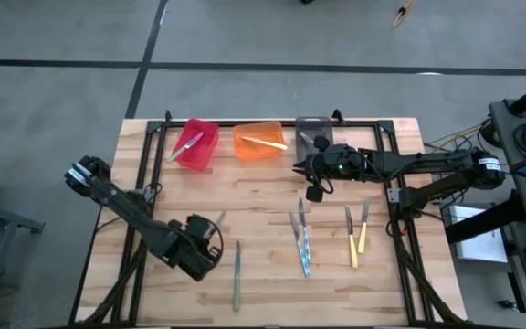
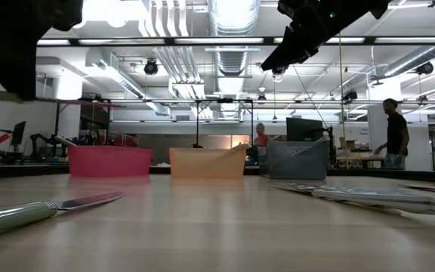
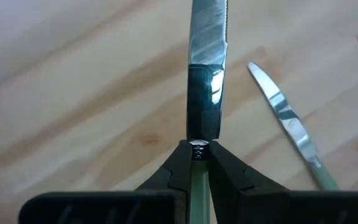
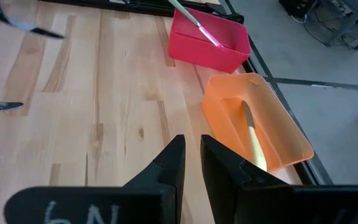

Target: Sort silverware by color (type)

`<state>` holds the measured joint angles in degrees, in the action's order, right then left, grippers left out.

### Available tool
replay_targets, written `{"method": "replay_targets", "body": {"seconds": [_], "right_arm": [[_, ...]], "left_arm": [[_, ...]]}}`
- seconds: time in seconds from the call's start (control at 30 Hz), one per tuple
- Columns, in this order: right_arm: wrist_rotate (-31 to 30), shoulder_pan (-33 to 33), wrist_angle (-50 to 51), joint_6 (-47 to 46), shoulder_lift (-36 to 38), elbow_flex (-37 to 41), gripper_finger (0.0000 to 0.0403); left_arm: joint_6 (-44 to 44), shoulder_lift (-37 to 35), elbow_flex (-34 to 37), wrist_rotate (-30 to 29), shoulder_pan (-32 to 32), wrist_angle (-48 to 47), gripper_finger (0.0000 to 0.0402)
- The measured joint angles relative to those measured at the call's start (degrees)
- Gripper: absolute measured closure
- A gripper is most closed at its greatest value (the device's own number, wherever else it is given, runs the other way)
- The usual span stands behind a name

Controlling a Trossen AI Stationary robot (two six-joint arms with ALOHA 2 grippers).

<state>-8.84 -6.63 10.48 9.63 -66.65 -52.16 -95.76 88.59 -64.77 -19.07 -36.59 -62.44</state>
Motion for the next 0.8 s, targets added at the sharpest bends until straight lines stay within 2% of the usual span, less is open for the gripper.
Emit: {"method": "replay_targets", "body": {"seconds": [0.2,0.4,0.6,0.8], "right_arm": [[0.0,0.0,0.0,0.0,0.0,0.0,0.0360],[0.0,0.0,0.0,0.2,0.0,0.0,0.0360],[0.0,0.0,0.1,0.3,0.0,0.2,0.0360],[0.0,0.0,0.1,0.4,0.0,0.2,0.0360]], "left_arm": [[7.2,-5.3,0.0,0.0,5.4,-5.1,0.0385],[16.9,-10.7,0.0,-1.2,13.9,-10.0,0.0385],[28.9,-14.9,0.0,-1.5,24.9,-12.5,0.0385],[43.8,-16.2,0.0,-1.4,38.4,-12.4,0.0384]]}}
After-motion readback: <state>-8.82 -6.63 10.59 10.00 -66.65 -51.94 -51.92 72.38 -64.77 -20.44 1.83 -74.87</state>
